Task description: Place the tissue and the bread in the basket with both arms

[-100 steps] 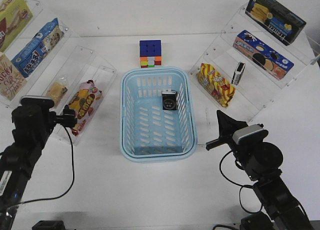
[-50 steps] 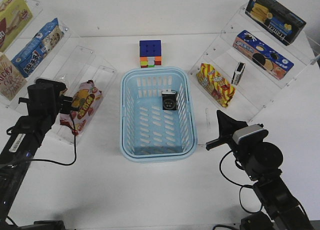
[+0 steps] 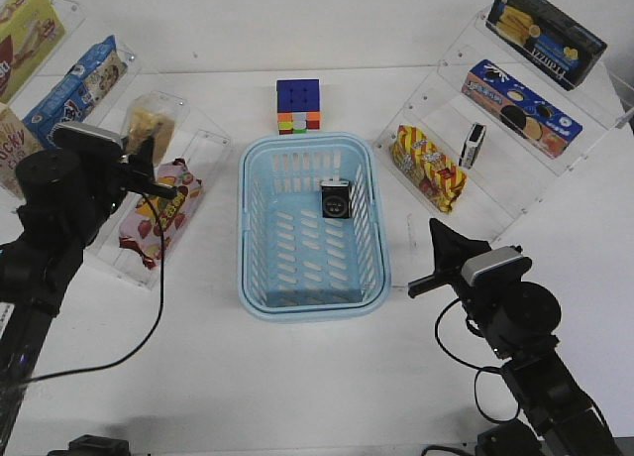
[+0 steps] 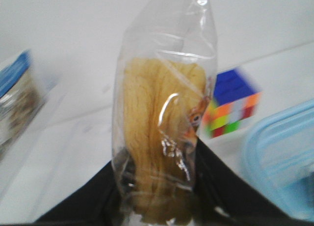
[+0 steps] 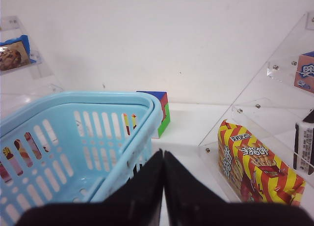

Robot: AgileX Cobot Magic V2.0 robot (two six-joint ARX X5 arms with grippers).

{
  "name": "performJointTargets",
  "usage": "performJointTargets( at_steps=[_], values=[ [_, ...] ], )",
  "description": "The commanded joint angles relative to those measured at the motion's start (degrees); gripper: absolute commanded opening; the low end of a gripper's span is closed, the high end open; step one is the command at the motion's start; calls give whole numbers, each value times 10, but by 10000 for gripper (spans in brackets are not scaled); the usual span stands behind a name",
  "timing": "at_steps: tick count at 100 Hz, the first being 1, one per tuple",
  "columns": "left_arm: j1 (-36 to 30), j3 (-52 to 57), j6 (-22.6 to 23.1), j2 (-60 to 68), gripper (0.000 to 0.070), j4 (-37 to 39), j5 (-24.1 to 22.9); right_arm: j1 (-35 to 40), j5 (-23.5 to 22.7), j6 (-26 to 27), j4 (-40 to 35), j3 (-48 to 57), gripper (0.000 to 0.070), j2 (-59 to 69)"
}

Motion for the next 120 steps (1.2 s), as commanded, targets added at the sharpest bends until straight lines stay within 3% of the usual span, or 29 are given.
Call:
performJointTargets(
  at_steps=[1, 12, 29, 33, 42, 47, 61, 67, 77, 78, 100, 108, 120],
  values=[
    [-30, 3, -60, 13, 0, -1, 79, 3, 0, 4, 7, 8, 1, 2],
    [-97, 3, -90, 26, 0, -2, 146, 3, 0, 5, 7, 8, 1, 2],
    [-188, 3, -86, 61, 15, -3, 152, 3, 0, 15, 7, 8, 1, 2],
    [-198, 3, -86, 71, 107, -5, 152, 3, 0, 15, 7, 8, 1, 2],
    [-204, 3, -88, 85, 428, -9, 152, 3, -1, 15, 6, 8, 1, 2],
    [-204, 3, -92, 87, 490, -9, 152, 3, -1, 14, 4, 8, 1, 2],
    [-198, 8, -92, 68, 455, -10, 151, 0, 4, 14, -28, 8, 1, -17],
    [-184, 9, -92, 46, 331, -12, 149, -3, 18, 11, -52, 8, 1, -32],
    [-162, 9, -92, 0, 8, -36, 113, -7, 50, 4, -94, 7, 1, -62],
    [-160, 9, -92, -5, 0, -40, 108, -8, 52, 3, -98, 7, 1, -65],
    [-128, -20, -98, -119, 1, -150, -85, -12, 89, -18, -110, -5, 1, -129],
    [-120, -101, -111, -176, 1, -106, -95, -12, 92, -18, -99, -5, 1, -133],
    [-116, -282, -120, -270, 1, 42, -96, -12, 90, -18, -96, -5, 1, -133]
  ],
)
